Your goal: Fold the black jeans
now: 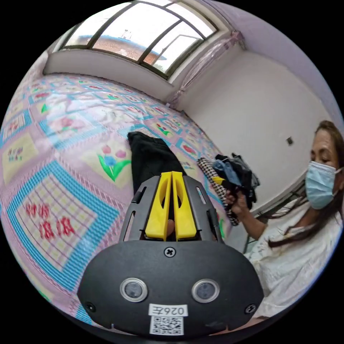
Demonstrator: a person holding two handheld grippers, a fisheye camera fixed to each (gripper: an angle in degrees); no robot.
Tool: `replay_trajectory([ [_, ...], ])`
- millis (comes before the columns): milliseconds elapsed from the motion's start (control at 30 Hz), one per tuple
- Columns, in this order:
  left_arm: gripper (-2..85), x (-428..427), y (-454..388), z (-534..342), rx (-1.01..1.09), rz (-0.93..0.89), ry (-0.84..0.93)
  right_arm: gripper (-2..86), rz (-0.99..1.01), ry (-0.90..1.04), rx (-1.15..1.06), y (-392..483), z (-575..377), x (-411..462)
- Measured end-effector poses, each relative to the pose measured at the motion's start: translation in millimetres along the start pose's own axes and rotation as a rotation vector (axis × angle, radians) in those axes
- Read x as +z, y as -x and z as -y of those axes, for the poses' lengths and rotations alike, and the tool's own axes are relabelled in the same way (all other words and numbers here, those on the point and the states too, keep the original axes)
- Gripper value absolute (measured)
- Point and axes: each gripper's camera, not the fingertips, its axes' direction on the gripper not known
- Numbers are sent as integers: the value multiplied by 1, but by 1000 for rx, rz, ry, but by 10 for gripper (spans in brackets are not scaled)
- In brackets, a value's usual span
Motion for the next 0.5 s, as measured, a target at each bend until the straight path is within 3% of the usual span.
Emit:
replay_trajectory([
  [100,7,-57,2,-90,-97,-94,-74,35,22,45,64,12,-64,-44],
  [233,86,-110,-2,-210,-225,-63,-65,52,61,129,221,24,-149,-89],
  [333,152,-111,13,-271,-350,-129,13,82,95,204,344,22,-197,-101],
  [500,279,-73,53,-293,-445,-297,75,135,258,217,549,-11,-242,-94],
])
